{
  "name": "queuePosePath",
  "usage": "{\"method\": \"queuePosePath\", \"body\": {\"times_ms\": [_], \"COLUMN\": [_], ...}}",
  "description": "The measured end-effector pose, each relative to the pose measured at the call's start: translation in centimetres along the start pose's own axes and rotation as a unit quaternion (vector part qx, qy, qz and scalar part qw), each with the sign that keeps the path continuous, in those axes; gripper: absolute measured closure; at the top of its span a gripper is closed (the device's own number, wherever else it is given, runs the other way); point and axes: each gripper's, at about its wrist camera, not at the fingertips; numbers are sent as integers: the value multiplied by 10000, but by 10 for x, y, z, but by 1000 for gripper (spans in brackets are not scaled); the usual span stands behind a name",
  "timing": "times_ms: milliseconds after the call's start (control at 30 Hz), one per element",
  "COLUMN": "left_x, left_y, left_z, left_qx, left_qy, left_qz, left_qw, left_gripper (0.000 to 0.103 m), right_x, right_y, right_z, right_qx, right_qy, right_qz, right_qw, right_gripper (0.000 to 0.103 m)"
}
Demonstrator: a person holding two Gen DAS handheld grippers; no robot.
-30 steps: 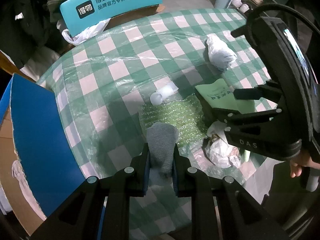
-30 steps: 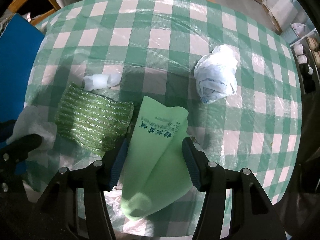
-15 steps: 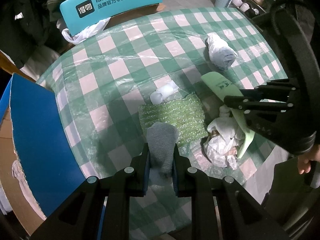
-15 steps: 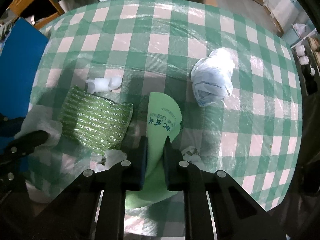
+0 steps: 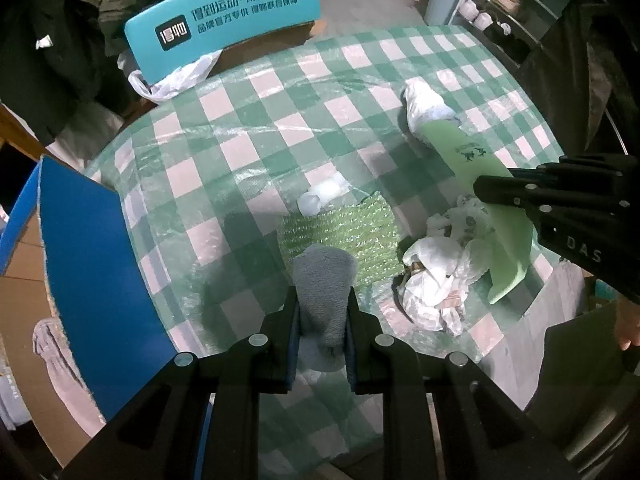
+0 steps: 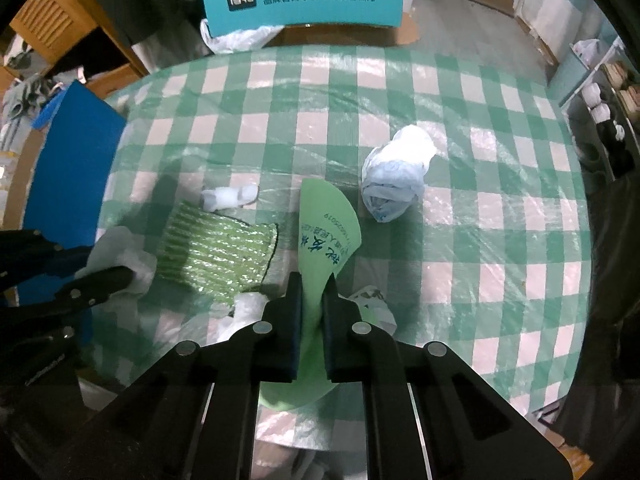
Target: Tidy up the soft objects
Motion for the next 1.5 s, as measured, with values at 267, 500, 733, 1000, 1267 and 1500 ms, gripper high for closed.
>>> {"method": "queuePosePath", "body": {"times_ms": [267,500,733,1000,1267,1500], "left_x": [-17,-37,-57,-72,-85,-96], "left_y": [-2,-6,-11,-17,-24,-34], "left_z": [4,2,1,0,-8,-23], "left_qx": [71,62,88,154,119,4], "left_qy": [113,194,296,453,611,738], "left_qz": [191,384,581,727,845,935], "left_qw": [9997,9991,9978,9962,9945,9929], "left_gripper": [84,84,84,84,85,84], "right_x": [-33,-55,-73,-91,-104,-114], "right_y": [-4,-3,-3,-2,1,7], "right_z": [-12,-22,-28,-39,-54,-76], "right_qx": [-139,-276,-387,-539,-699,-890], "right_qy": [48,81,111,136,220,322], "right_qz": [319,627,858,1075,1222,1329], "right_qw": [9994,9976,9955,9926,9898,9866], "right_gripper": [96,97,97,97,97,97]}}
Point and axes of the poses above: each gripper's, at about its wrist camera, not at the fingertips, and x roughly the way its jaws point, z to its right, y to its top, and after that the axes turned 7 degrees about -y, right-handed
